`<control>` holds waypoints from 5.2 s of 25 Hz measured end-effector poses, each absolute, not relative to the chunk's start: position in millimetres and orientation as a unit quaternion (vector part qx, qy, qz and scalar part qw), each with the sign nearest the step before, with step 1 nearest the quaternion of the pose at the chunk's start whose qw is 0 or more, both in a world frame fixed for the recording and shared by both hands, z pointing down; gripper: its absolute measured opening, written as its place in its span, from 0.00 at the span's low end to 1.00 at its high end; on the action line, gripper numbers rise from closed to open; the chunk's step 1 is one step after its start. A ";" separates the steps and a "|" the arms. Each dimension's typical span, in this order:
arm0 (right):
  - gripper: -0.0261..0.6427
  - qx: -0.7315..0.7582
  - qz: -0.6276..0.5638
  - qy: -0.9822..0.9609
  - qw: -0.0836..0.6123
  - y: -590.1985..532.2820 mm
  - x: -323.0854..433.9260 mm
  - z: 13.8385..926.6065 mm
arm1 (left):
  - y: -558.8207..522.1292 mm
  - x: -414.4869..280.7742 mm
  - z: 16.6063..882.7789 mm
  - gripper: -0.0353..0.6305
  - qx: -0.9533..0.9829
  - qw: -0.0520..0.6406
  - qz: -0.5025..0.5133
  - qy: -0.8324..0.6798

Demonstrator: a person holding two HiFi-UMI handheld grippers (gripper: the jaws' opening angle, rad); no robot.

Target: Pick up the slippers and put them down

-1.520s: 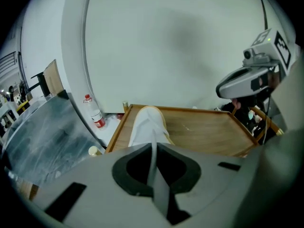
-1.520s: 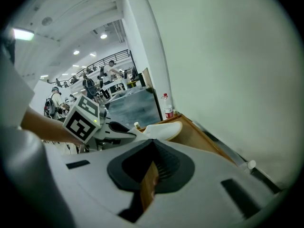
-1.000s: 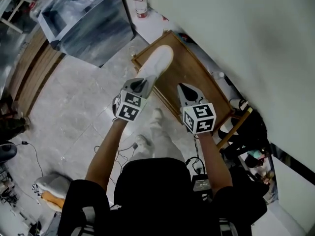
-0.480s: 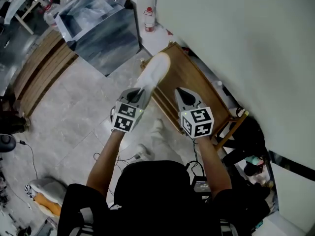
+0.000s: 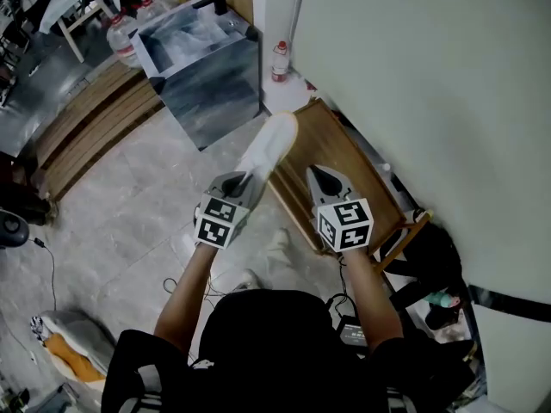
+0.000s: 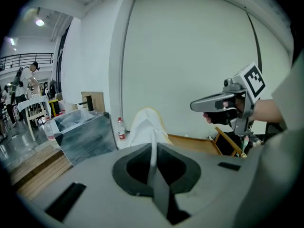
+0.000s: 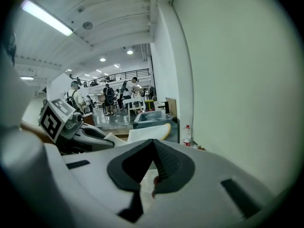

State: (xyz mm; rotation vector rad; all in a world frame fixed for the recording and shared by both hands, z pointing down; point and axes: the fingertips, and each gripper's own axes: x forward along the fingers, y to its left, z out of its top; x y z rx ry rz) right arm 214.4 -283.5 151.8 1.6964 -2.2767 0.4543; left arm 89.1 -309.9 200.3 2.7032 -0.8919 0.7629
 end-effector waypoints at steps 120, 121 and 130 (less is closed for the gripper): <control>0.03 0.460 0.099 -0.872 0.136 56.5 88.8 120.0 | 55.4 -31.0 138.6 0.08 0.875 0.103 0.153 -0.449; 0.03 0.460 0.102 -0.871 0.138 55.0 85.4 123.3 | 53.4 -33.3 141.7 0.08 0.875 0.105 0.154 -0.447; 0.03 0.464 0.122 -0.864 0.150 17.9 62.8 156.5 | 9.7 -53.7 173.0 0.08 0.877 0.119 0.161 -0.436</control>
